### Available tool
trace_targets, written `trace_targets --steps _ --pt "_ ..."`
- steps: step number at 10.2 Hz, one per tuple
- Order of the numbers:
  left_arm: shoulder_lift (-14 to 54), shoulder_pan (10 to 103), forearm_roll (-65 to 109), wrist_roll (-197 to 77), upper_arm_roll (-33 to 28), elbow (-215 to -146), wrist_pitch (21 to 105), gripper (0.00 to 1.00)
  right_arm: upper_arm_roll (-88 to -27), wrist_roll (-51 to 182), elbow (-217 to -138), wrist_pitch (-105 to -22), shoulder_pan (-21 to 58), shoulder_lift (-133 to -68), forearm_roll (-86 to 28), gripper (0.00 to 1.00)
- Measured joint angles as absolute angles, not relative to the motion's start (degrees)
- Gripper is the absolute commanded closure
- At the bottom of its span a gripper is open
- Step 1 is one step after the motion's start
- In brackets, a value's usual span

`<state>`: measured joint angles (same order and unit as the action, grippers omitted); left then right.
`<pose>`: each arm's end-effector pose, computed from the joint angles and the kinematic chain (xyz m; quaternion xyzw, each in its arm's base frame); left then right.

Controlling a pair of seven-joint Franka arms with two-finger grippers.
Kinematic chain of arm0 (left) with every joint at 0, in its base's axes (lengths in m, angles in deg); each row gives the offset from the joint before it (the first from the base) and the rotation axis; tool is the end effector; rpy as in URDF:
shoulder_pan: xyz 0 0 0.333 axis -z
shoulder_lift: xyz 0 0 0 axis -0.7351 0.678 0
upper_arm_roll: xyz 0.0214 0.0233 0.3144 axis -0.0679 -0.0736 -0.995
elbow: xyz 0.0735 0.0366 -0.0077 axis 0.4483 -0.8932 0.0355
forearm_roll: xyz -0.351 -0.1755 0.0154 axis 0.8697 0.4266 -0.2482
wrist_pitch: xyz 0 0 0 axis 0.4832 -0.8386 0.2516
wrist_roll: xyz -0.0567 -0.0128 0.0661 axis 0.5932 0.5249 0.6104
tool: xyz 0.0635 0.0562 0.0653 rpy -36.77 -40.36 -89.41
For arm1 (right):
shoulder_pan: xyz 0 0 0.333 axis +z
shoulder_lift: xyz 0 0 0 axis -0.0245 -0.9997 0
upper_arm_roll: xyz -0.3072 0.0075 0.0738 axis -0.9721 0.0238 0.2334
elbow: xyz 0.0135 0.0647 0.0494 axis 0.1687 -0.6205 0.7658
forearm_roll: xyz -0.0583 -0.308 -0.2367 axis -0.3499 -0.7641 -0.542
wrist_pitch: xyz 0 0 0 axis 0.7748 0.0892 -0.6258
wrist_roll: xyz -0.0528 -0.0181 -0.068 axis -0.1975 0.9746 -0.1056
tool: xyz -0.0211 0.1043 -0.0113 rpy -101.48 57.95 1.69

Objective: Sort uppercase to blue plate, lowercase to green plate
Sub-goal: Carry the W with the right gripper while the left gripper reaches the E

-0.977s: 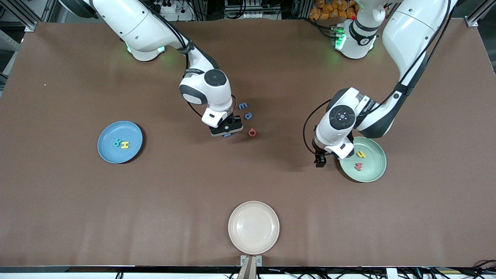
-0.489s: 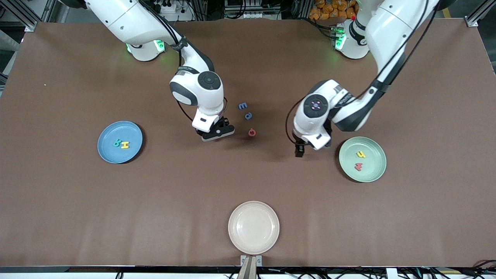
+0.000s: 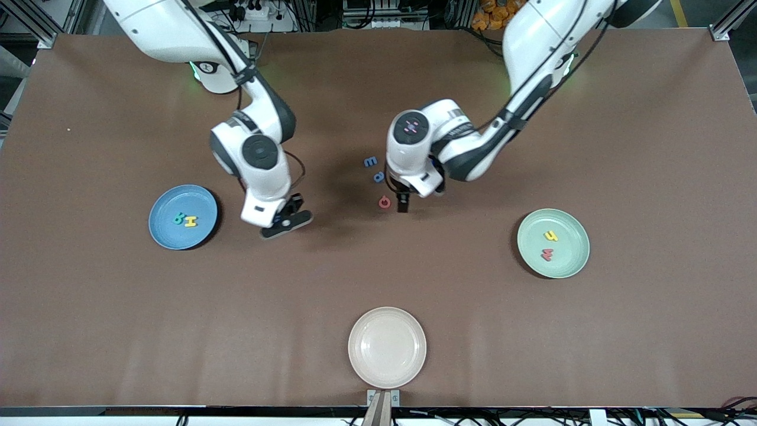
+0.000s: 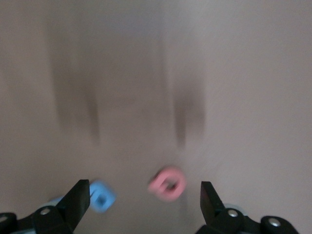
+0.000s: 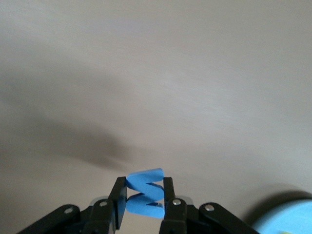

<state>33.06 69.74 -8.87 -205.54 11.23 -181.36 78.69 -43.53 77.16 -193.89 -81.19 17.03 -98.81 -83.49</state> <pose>0.4189 -0.5140 0.2309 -0.7169 -0.6965 0.0307 0.0004 0.5482 0.2364 0.2559 0.9641 0.2512 -0.0122 0.0847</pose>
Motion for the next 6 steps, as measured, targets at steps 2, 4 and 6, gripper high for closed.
trace_targets --steps 2,4,6 --pt "35.1 74.8 -8.7 -210.3 11.1 -179.8 78.7 0.00 -49.8 66.1 -194.6 -76.9 16.9 -96.6 -80.6 0.73" --pt "36.5 76.6 -8.0 -211.2 11.0 -179.6 79.1 0.00 -55.2 57.2 -196.1 -74.8 16.8 -95.3 -78.7 0.72" --pt "37.8 77.3 -7.8 -211.4 10.8 -179.8 79.6 0.00 -59.7 49.3 -199.0 -75.0 16.8 -95.3 -76.2 0.70"
